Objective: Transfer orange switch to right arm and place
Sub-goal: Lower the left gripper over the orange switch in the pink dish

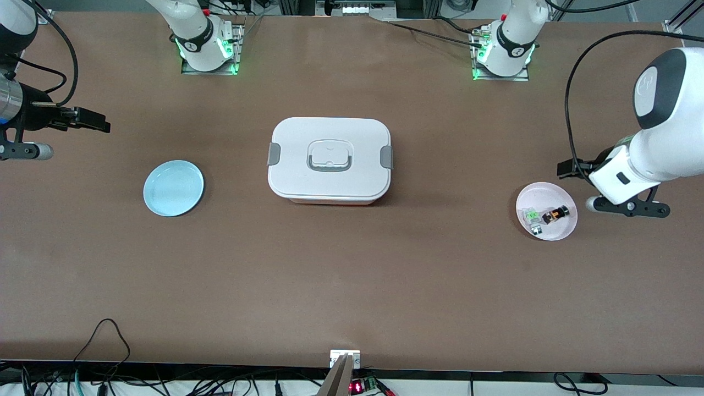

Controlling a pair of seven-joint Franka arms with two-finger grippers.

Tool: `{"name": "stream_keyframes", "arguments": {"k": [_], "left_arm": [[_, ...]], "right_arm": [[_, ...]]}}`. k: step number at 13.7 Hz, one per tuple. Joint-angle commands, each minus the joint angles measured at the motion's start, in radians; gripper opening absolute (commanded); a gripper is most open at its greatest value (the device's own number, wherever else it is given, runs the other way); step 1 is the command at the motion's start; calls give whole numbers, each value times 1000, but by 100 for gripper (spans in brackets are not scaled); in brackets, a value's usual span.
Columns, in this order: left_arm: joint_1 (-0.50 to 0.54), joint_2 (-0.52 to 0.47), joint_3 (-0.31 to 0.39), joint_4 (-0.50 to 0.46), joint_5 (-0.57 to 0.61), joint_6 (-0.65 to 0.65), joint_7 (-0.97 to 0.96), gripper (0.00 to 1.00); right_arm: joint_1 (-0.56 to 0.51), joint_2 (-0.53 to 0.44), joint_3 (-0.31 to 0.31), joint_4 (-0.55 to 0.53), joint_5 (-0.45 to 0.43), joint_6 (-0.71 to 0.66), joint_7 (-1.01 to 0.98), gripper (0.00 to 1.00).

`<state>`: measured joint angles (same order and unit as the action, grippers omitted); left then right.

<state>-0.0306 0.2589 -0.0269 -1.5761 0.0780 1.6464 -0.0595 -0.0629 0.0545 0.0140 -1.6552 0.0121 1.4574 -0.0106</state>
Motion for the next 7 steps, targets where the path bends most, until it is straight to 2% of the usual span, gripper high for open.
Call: {"name": "stream_keyframes", "arguments": {"k": [1,4,7], "left_arm": [[8,-3,1,-91,0,114,-190,100],[24,6,1,-120,6,182,-247,100],[58,52,1,-174,6,321,-247,100]], "right_arm": [[12,16,3,21,14,-20,-9,100],[18,16,3,21,15,-17,-8,100],[15,19,1,21,19,-9,-5,100]]}}
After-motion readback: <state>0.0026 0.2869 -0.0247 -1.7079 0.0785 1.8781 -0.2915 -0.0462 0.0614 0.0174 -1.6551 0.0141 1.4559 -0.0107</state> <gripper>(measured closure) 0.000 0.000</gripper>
